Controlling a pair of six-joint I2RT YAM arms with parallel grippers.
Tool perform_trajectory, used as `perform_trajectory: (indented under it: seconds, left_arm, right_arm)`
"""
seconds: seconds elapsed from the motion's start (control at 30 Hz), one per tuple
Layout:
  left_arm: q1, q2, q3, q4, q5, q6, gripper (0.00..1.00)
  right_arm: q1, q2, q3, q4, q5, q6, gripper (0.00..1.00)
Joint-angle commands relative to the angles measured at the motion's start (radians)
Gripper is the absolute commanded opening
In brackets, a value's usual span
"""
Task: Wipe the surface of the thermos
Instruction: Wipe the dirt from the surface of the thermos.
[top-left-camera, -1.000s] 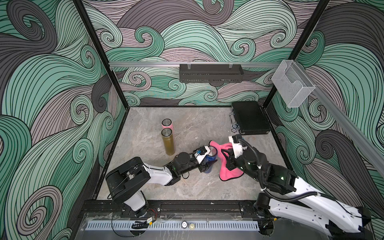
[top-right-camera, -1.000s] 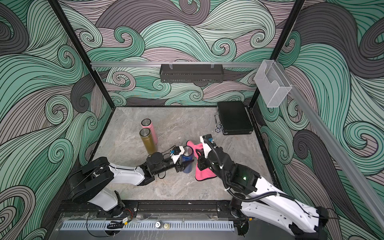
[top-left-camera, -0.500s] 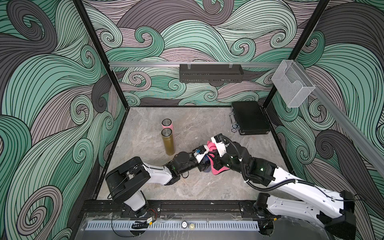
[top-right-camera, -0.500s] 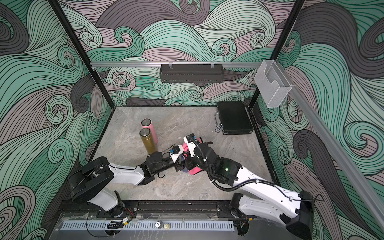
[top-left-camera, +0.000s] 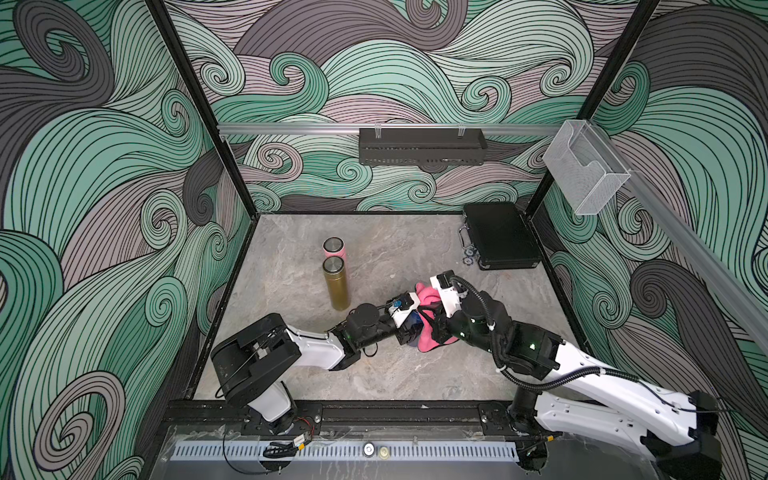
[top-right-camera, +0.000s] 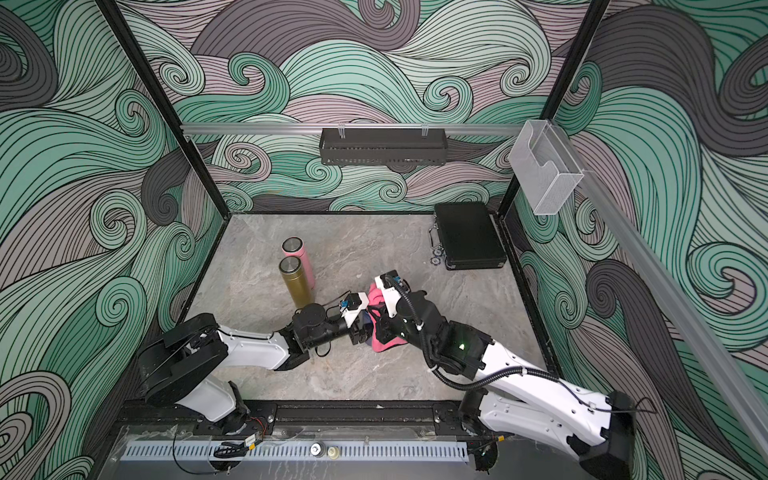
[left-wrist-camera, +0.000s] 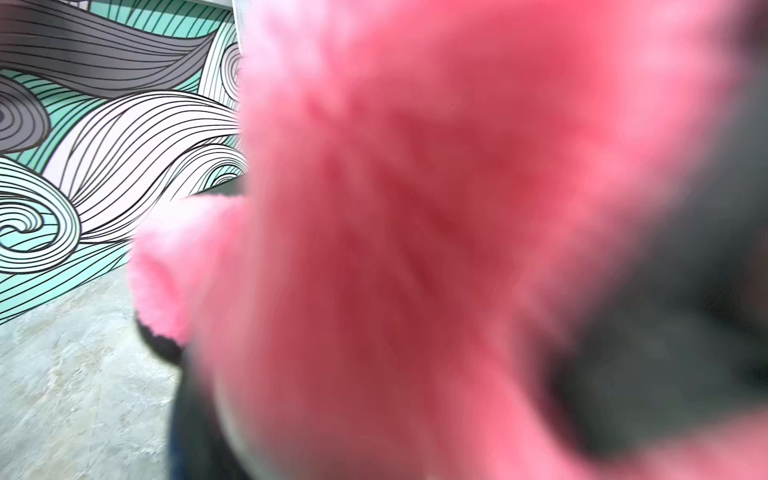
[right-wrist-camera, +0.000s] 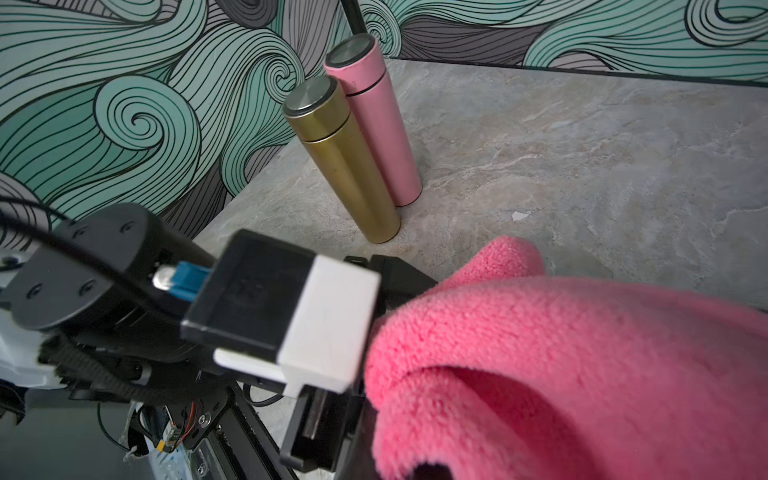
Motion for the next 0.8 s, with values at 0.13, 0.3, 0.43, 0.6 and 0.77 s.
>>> perform_trajectory:
  seconds: [0.13, 0.3, 0.43, 0.6, 0.77]
  left_arm:
    - [-0.007, -0.018, 0.036, 0.110, 0.044, -0.004, 0.00]
    - [-0.007, -0.043, 0.030, 0.084, 0.043, 0.002, 0.00]
    - [-0.007, -0.037, 0.033, 0.085, 0.042, 0.007, 0.00]
    - [-0.007, -0.027, 0.038, 0.090, 0.040, 0.010, 0.00]
    - [-0.007, -0.040, 0.029, 0.088, 0.040, 0.010, 0.00]
  right_arm:
    - [0.045, 0.089, 0.079, -0.004, 0.081, -0.023, 0.00]
    - [-0.082, 0.061, 0.023, -0.013, 0.035, 0.010, 0.00]
    - [-0.085, 0.019, -0.011, -0.054, 0.047, 0.029, 0.00]
    - [-0.008, -0.001, -0.004, -0.102, 0.104, 0.040, 0.00]
    - [-0.024, 0.049, 0.033, -0.099, 0.177, 0.017, 0.00]
